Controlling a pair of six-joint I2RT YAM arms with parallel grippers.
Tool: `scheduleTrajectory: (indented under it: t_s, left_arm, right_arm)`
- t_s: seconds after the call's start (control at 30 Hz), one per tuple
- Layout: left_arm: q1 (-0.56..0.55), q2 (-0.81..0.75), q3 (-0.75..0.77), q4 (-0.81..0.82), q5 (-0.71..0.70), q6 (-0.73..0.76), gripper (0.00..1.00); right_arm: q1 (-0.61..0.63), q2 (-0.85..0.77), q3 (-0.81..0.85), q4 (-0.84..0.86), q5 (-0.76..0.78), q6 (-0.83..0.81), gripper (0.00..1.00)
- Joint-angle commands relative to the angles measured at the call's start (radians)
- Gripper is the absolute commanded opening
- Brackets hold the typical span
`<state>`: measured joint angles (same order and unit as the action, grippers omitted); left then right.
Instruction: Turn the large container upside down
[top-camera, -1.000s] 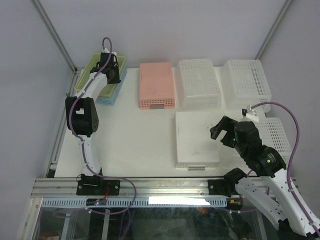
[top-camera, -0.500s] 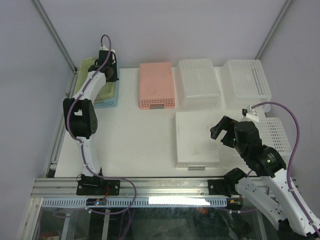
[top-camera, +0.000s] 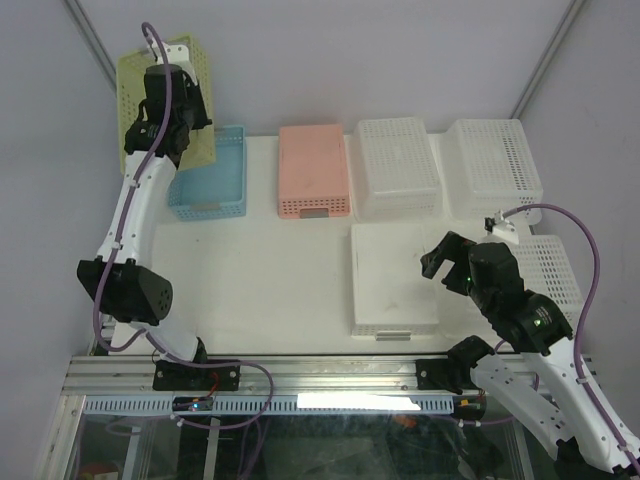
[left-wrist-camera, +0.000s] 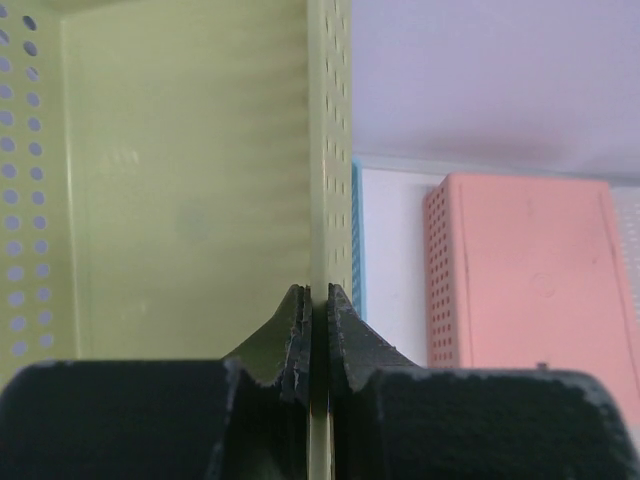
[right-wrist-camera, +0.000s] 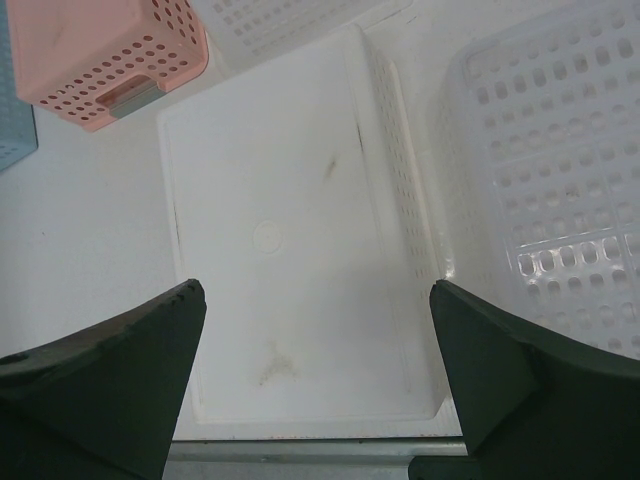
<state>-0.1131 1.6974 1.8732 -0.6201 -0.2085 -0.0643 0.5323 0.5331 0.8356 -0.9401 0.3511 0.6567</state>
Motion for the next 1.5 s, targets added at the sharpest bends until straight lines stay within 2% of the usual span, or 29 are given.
scheduleTrajectory:
  t_s: [0.0, 0.07, 0.23, 0.37, 0.43, 0.77, 1.0, 1.27, 1.47]
  left_arm:
    - [-0.023, -0.079, -0.003, 0.04, 0.002, 0.002, 0.0]
    - [-0.029, -0.119, -0.026, 0.036, 0.062, -0.04, 0.0]
    - [-0.043, -0.254, -0.114, 0.052, 0.345, -0.202, 0.0]
    - [-0.051, -0.406, -0.264, 0.165, 0.577, -0.39, 0.0]
    - [-0.059, -0.478, -0.356, 0.218, 0.648, -0.479, 0.0]
    - [-0.071, -0.788, -0.813, 0.48, 0.809, -0.825, 0.0]
    - [-0.074, -0.889, -1.108, 0.74, 0.901, -1.109, 0.0]
    - [-0.108, -0.981, -1.336, 0.969, 0.903, -1.311, 0.0]
    - [-0.134, -1.023, -1.541, 1.182, 0.842, -1.479, 0.0]
  right_arm:
    - [-0.001, -0.005, 0.018, 0.034, 0.019, 0.003, 0.99]
    - [-0.002, -0.005, 0.022, 0.032, 0.019, 0.003, 0.99]
    - [-0.002, -0.008, 0.029, 0.026, 0.028, 0.003, 0.99]
    - [-0.001, -0.012, 0.031, 0.027, 0.035, 0.004, 0.99]
    - [-0.002, -0.013, 0.028, 0.032, 0.038, 0.004, 0.99]
    - [-0.001, -0.006, 0.023, 0.059, 0.04, -0.009, 0.99]
    - [-0.001, -0.003, 0.025, 0.066, 0.039, -0.014, 0.99]
    - [-0.001, -0.007, 0.021, 0.068, 0.036, -0.013, 0.99]
    - [-0.002, 0.0, 0.016, 0.083, 0.022, -0.011, 0.99]
